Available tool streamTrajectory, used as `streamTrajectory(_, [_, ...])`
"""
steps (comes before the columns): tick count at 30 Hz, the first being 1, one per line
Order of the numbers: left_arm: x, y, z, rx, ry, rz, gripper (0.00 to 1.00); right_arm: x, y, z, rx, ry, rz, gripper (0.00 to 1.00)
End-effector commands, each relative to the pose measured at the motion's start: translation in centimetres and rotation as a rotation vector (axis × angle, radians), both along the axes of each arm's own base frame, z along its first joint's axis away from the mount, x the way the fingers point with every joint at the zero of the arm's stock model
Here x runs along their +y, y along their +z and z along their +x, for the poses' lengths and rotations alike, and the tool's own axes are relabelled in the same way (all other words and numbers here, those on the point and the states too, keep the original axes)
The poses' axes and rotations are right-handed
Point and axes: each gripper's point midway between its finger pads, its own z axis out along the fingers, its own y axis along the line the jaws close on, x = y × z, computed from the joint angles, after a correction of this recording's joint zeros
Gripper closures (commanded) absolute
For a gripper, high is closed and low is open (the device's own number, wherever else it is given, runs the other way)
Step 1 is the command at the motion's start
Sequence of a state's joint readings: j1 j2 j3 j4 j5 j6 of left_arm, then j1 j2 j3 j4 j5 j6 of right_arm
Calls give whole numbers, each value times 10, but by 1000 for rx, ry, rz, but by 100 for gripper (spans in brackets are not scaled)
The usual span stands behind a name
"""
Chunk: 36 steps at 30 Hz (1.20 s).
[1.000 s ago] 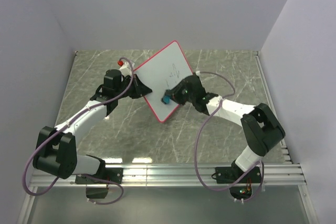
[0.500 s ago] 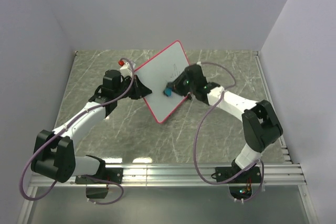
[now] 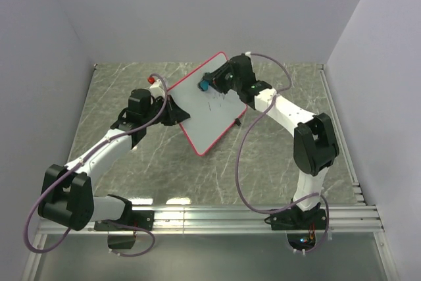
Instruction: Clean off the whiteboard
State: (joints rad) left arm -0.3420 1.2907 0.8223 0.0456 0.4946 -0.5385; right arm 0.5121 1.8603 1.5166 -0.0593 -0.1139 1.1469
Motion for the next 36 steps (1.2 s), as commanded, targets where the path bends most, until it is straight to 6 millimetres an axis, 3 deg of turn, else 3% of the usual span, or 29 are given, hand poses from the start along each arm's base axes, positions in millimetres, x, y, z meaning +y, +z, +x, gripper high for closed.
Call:
streamTrajectory(1, [-12, -49, -68, 251, -206, 44, 100, -7, -34, -37, 69, 29, -42, 100])
streamTrajectory(3, [-13, -48, -68, 251, -211, 42, 100, -15, -51, -53, 88, 29, -58, 100])
streamTrajectory(4, [-13, -49, -68, 251, -210, 44, 100, -24, -80, -69, 142, 31, -93, 100])
streamTrajectory(6, [-13, -50, -69, 253, -212, 42, 100, -34, -91, -88, 156, 37, -111, 100])
streamTrajectory(7, [-13, -49, -69, 251, -213, 41, 100, -43, -118, -106, 205, 43, -153, 100])
streamTrajectory(9, [-13, -49, -68, 251, -213, 40, 100, -54, -137, -124, 243, 44, -178, 100])
streamTrajectory(10, [-14, -50, -69, 256, -216, 38, 100, -63, -158, -140, 292, 45, -201, 100])
streamTrajectory(14, [-13, -52, -70, 261, -215, 40, 100, -70, -172, -149, 302, 55, -229, 100])
streamTrajectory(18, [-13, -50, -70, 253, -216, 41, 100, -61, -148, -128, 254, 51, -234, 100])
streamTrajectory(19, [-13, -51, -70, 256, -214, 41, 100, -54, -128, -113, 216, 44, -215, 100])
streamTrajectory(21, [-13, -50, -70, 254, -215, 41, 100, -46, -110, -101, 192, 35, -191, 100])
streamTrajectory(22, [-13, -51, -70, 253, -214, 43, 100, -37, -87, -88, 158, 23, -149, 100])
streamTrajectory(24, [-12, -50, -69, 250, -208, 44, 100, -28, -69, -76, 138, 15, -113, 100])
streamTrajectory(27, [-12, -47, -68, 237, -205, 44, 100, -11, -23, -56, 83, 1, -40, 100])
streamTrajectory(30, [-12, -46, -67, 234, -202, 44, 100, -9, -5, -46, 95, -40, -79, 100])
streamTrajectory(32, [-11, -46, -66, 228, -199, 45, 100, -16, -12, -39, 140, -116, -148, 100])
streamTrajectory(36, [-11, -43, -65, 217, -195, 47, 100, -6, 1, -31, 107, -132, -65, 100])
